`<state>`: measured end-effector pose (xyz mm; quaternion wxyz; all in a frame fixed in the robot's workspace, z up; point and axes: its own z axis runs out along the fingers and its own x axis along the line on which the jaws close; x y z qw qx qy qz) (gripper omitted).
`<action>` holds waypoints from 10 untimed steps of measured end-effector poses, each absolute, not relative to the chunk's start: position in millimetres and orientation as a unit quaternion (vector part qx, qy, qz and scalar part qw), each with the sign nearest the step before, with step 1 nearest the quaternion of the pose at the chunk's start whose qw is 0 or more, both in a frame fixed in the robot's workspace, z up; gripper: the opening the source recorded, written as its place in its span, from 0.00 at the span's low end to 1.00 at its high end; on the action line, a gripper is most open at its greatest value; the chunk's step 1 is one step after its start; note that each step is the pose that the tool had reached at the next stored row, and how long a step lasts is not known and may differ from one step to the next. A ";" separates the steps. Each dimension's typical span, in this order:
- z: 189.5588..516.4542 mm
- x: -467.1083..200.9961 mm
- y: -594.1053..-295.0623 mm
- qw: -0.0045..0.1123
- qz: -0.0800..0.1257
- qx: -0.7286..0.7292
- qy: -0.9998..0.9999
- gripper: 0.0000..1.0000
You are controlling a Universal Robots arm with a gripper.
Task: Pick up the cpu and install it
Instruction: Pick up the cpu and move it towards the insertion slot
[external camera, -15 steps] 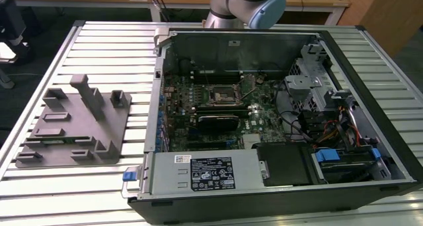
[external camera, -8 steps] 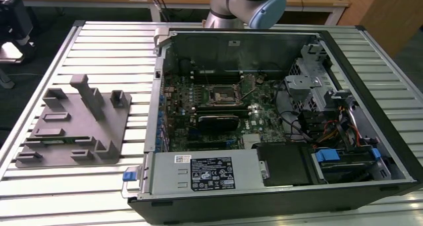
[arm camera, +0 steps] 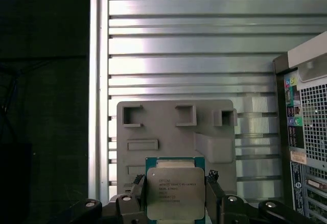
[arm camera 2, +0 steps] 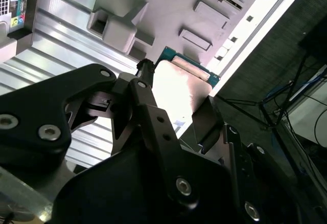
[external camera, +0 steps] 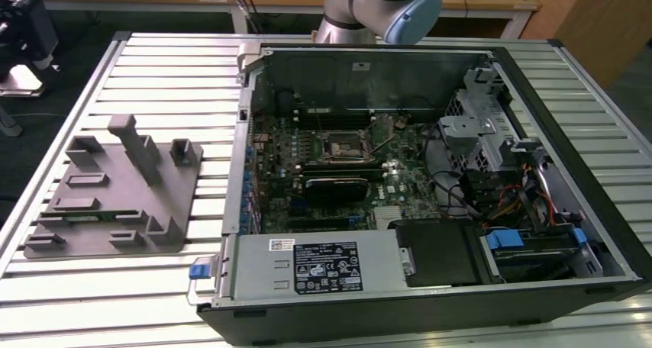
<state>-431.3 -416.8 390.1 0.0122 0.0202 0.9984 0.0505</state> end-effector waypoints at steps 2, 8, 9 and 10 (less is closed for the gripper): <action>390.1 -429.5 -416.7 0.012 0.051 0.020 0.998 0.55; 390.1 -424.6 -416.5 0.012 0.051 0.020 0.998 0.55; 390.1 -423.7 -416.5 0.012 0.050 0.020 0.998 0.55; 390.1 -422.8 -416.5 0.012 0.051 0.020 0.998 0.55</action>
